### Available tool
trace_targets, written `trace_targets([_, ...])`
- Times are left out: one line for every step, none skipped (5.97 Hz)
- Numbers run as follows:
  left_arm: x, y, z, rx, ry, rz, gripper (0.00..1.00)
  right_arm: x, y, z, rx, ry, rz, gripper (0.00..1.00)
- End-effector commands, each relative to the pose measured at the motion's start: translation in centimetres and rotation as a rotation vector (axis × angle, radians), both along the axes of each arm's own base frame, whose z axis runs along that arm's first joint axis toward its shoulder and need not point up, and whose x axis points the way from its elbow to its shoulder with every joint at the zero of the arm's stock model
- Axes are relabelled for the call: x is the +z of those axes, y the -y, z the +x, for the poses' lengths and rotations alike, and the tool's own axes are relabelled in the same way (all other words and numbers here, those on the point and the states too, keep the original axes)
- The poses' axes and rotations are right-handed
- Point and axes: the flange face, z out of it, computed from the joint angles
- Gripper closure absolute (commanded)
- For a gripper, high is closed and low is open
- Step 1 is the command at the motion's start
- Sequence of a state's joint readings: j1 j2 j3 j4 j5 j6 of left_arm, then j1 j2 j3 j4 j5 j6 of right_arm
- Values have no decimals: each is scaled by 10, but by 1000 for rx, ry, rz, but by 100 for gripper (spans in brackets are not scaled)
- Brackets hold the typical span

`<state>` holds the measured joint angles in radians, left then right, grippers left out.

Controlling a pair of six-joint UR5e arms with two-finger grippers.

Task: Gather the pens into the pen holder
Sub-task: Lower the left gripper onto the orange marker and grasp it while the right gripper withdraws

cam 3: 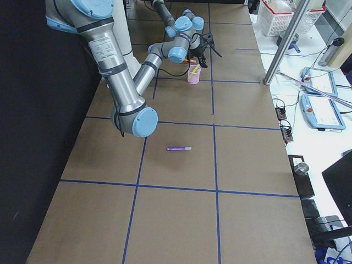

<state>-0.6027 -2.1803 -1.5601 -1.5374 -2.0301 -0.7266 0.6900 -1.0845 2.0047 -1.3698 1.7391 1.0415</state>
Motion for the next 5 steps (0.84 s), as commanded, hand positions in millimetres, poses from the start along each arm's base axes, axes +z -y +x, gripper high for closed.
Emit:
trace_targets([4,1,1,3,6,-3,43,1,0,-1,0,-1,-1,38])
trace_targets([6,2,1,2,10,-5,43,1,0,-1,0,-1,-1,37])
trace_targets([8,3,2,2,14,-8,43,1,0,-1,0,-1,-1,37])
trace_targets([8,3,2,3,13,-9,50,1,0,-1,0,-1,-1,37])
trace_targets([8,2,2,3,12,-8,70,1,0,-1,0,-1,-1,37])
